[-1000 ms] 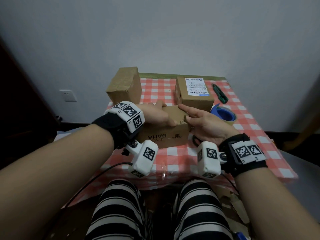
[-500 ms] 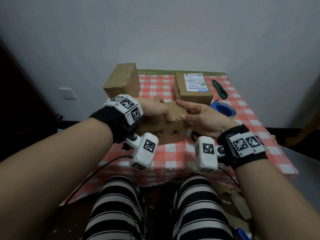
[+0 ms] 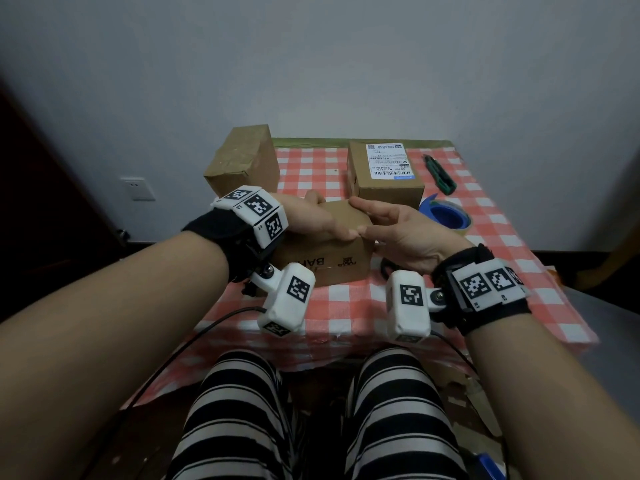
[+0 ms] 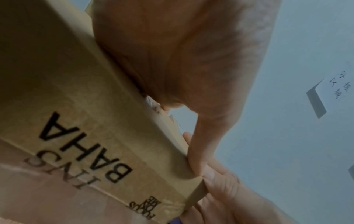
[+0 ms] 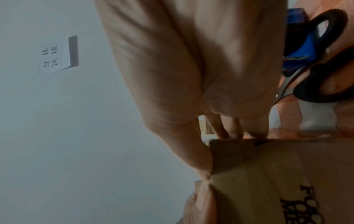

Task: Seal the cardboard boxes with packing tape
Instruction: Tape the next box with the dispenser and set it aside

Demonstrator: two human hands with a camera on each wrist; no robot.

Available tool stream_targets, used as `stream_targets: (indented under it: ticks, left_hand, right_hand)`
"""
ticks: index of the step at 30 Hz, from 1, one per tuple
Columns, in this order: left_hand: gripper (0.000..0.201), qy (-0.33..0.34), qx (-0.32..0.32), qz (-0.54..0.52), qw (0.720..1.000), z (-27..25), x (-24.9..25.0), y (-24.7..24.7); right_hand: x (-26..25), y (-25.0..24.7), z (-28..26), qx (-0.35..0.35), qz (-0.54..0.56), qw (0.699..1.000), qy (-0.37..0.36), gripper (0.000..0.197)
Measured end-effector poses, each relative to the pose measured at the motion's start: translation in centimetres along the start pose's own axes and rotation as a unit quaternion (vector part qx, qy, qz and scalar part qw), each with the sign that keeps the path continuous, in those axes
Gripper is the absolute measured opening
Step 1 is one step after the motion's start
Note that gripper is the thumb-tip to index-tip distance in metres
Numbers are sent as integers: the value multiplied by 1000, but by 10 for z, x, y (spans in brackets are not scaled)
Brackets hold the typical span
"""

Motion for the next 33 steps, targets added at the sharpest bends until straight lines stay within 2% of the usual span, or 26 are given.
stream_targets:
  ticks: [5,8,11,14,15,17,20,22,23,25,26,28,31,33]
  left_hand:
    - [84,-12,15,-32,999,-2,9,0]
    - [42,-13,5,-53,998,-6,20,1]
    - [21,-22,-45,-62,997,-5,23,1]
    - [24,-27,-51,-61,996,-3,27,2]
    - [28,-25,-46,-58,997,-4,28,2]
    - [35,-22,-47,-49,997,-3,30,3]
    - [22,-27,-53,-58,997,-1,29,4]
    - [18,-28,-57,-66,996,0,28,4]
    - [22,-28,-58,-69,996,0,28,4]
    - [37,-27,-60,-75,995,-1,28,3]
    - [43,-26,-60,-76,995,-1,27,2]
    - [53,-29,-69,-76,994,-1,27,1]
    - [43,-43,-83,-80,992,1,27,1]
    - [46,-47,-79,-77,993,2,26,1]
  right_hand:
    - [-2,1,-1,24,-2,1000,9,49]
    - [-8,-7,-5,66,-21,998,3,39]
    - [-22,-27,-9,184,-21,981,-60,27]
    - [-36,-55,-12,358,-71,922,-130,28]
    - [-37,-64,-12,392,-85,907,-126,27]
    - [-37,-74,-12,430,-123,891,-75,20]
    - [-24,-87,-5,407,-175,896,30,26]
    - [-12,-87,-1,379,-181,905,71,32]
    - [-7,-84,0,372,-177,908,78,43]
    - [-1,-77,3,368,-162,912,84,82]
    - [-1,-73,4,368,-171,911,74,92]
    - [-2,-68,4,368,-216,901,75,80]
    - [-1,-67,11,364,-228,899,83,76]
    - [-2,-63,11,373,-218,897,91,59]
Point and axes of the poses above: each hand's wrist, its own z-axis towards the middle knuckle, its own y-axis out of the palm, x = y × z, the point moved 1 cm from there along z, towards the middle knuckle, and after that the axes turned 2 degrees about -x, right-handed, at the moved point
